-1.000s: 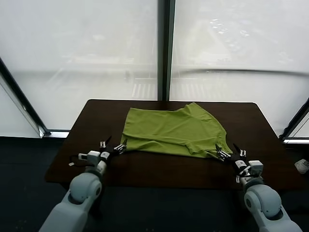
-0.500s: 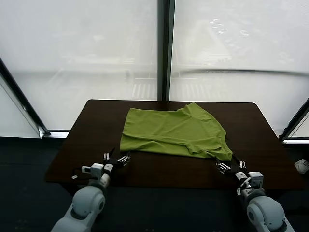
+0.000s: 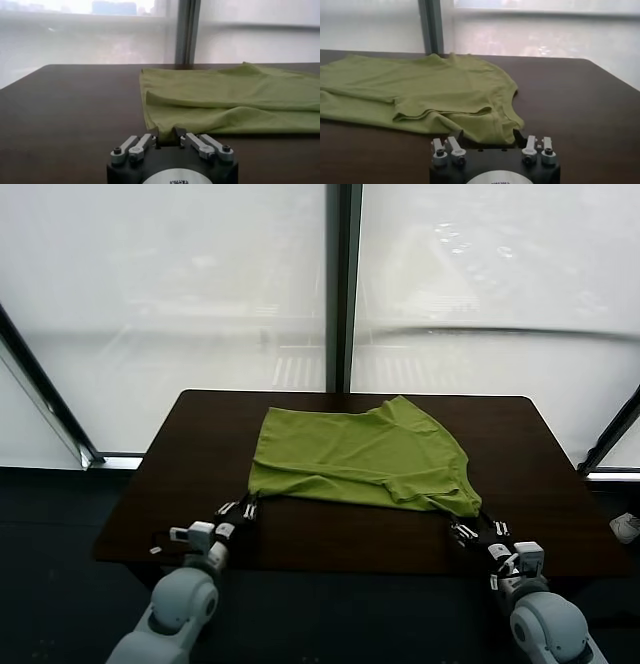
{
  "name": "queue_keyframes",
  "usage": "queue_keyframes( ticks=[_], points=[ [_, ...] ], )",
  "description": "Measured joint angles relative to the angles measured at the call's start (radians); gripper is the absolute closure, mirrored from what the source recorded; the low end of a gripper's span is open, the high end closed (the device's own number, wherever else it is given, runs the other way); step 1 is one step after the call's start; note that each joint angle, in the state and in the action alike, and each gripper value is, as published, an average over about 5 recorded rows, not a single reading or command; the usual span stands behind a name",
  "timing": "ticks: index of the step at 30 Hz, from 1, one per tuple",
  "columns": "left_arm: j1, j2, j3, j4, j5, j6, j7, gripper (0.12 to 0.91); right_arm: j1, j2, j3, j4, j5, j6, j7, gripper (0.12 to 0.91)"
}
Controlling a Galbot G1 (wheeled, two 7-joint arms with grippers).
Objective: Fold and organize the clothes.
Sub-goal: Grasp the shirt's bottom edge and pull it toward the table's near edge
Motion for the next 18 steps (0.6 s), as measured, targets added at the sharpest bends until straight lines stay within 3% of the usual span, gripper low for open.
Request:
queue_keyframes(
  ticks=[3, 18],
  points=[
    [-0.001, 0.007, 0.0, 0.0, -0.002, -0.001, 0.0, 0.869, 0.0, -0.005, 0.0, 0.0, 0.002, 0.0, 0.001, 0.874],
    [0.012, 0.088, 0.0, -0.032, -0.024, 0.015, -0.007, 0.881, -0.022, -0.101, 0.018, 0.046, 0.107, -0.049, 0.022, 0.885]
  ],
)
